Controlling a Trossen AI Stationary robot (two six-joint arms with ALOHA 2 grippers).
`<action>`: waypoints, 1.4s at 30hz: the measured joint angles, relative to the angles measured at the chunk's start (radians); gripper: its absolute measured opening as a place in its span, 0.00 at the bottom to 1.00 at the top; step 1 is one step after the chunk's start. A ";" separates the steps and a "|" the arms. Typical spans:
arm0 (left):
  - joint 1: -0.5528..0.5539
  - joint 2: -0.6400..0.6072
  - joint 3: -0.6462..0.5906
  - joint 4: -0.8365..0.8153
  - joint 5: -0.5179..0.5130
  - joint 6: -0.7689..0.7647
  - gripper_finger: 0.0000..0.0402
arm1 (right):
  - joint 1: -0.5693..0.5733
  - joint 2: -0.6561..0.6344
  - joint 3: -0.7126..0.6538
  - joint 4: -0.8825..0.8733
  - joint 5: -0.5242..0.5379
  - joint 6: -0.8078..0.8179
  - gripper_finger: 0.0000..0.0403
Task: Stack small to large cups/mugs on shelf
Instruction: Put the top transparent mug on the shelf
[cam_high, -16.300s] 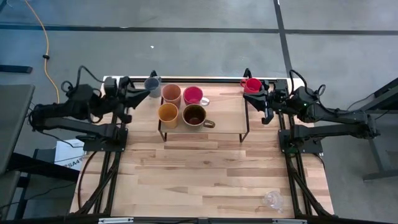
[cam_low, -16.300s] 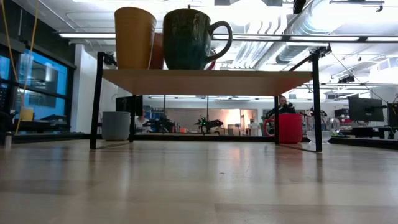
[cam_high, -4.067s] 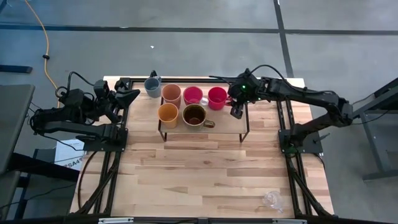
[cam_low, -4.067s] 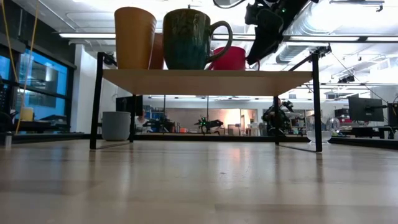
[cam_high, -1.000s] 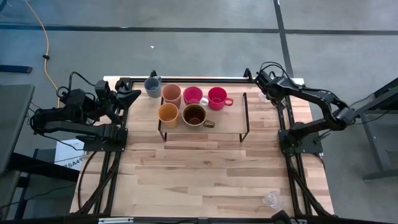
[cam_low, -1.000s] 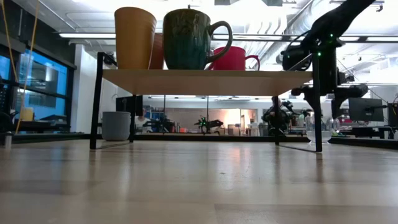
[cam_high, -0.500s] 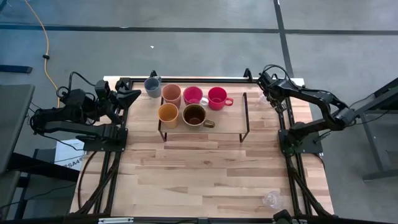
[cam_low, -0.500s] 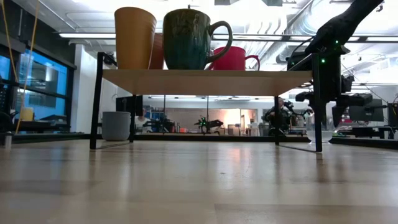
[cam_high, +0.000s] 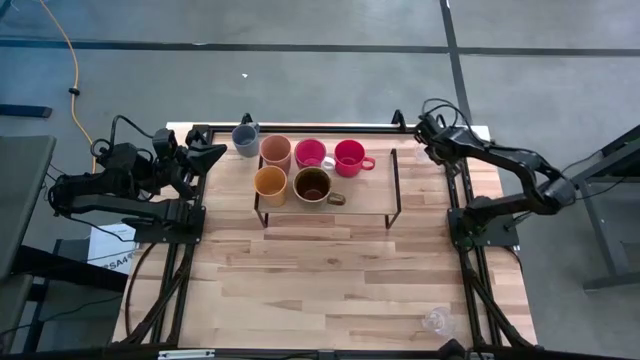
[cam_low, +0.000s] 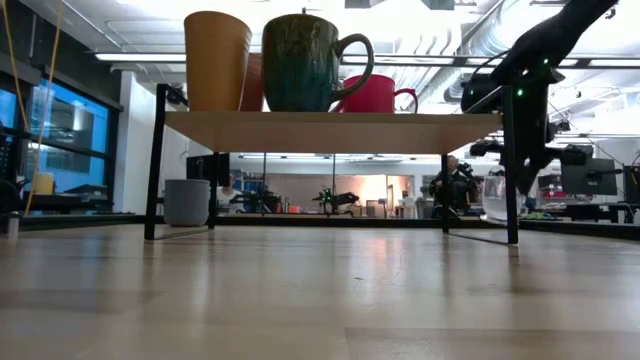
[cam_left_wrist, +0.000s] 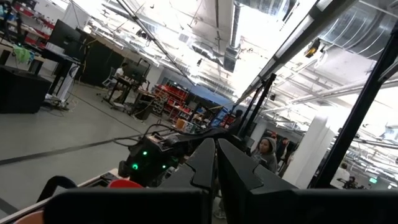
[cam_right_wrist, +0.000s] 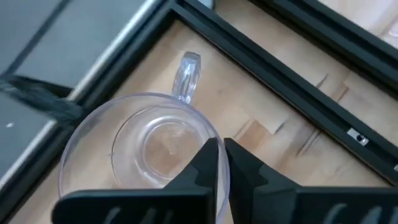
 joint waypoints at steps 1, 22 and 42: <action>0.000 0.000 0.000 0.000 0.000 0.000 0.02 | 0.005 -0.019 0.000 -0.001 0.005 -0.016 0.01; 0.000 0.000 0.000 -0.001 0.000 0.000 0.02 | 0.282 -0.216 0.731 -0.435 -0.191 -0.643 0.00; 0.000 0.000 0.000 -0.002 -0.027 -0.001 0.02 | 0.447 0.171 0.904 -0.595 -0.124 -0.735 0.00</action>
